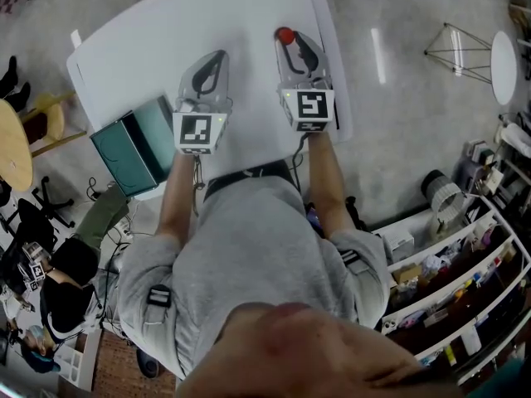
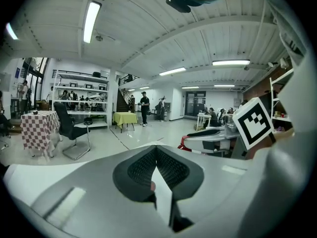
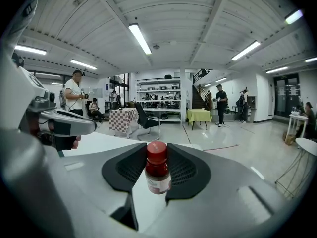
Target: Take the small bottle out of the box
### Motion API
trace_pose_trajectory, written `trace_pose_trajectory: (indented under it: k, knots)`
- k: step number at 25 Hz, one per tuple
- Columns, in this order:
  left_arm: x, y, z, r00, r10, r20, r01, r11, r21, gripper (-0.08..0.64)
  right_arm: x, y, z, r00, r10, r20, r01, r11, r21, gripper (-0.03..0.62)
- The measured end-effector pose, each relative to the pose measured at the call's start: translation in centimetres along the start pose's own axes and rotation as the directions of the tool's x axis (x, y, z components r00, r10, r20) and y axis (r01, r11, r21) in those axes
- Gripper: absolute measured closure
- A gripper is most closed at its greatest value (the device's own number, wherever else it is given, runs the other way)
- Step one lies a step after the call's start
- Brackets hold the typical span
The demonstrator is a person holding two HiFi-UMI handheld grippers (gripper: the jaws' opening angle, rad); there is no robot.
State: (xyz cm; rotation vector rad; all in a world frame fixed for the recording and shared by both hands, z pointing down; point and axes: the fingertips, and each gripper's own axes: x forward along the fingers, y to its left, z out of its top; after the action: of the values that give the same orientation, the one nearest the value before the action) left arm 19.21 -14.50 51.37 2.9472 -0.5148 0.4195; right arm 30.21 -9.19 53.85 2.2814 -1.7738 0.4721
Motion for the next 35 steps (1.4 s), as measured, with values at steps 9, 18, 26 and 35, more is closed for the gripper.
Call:
trace_pose_trajectory:
  k: [9, 18, 26, 35]
  knots:
    - [2.2, -0.2, -2.0, 0.999, -0.025, -0.034, 0.025, 1.0, 0.002, 0.548, 2.4, -1.5, -2.2, 1.0, -0.014, -0.024, 0.015, 1.0, 0.017, 0.462]
    - [3.5, -0.3, -2.8, 0.998, -0.03, -0.055, 0.03, 1.0, -0.01, 0.548, 3.8, -2.0, -3.0, 0.999, -0.009, -0.04, 0.01, 1.0, 0.023, 0.462]
    - [3.3, 0.1, -3.0, 0.998, -0.026, -0.062, 0.025, 1.0, -0.015, 0.548, 4.2, -1.8, -3.4, 0.999, -0.015, -0.039, 0.016, 1.0, 0.015, 0.46]
    - [3.0, -0.1, -2.8, 0.998, -0.013, -0.059, 0.012, 1.0, -0.01, 0.548, 3.7, -2.3, -3.7, 1.0, -0.02, -0.023, 0.021, 0.999, 0.046, 0.444]
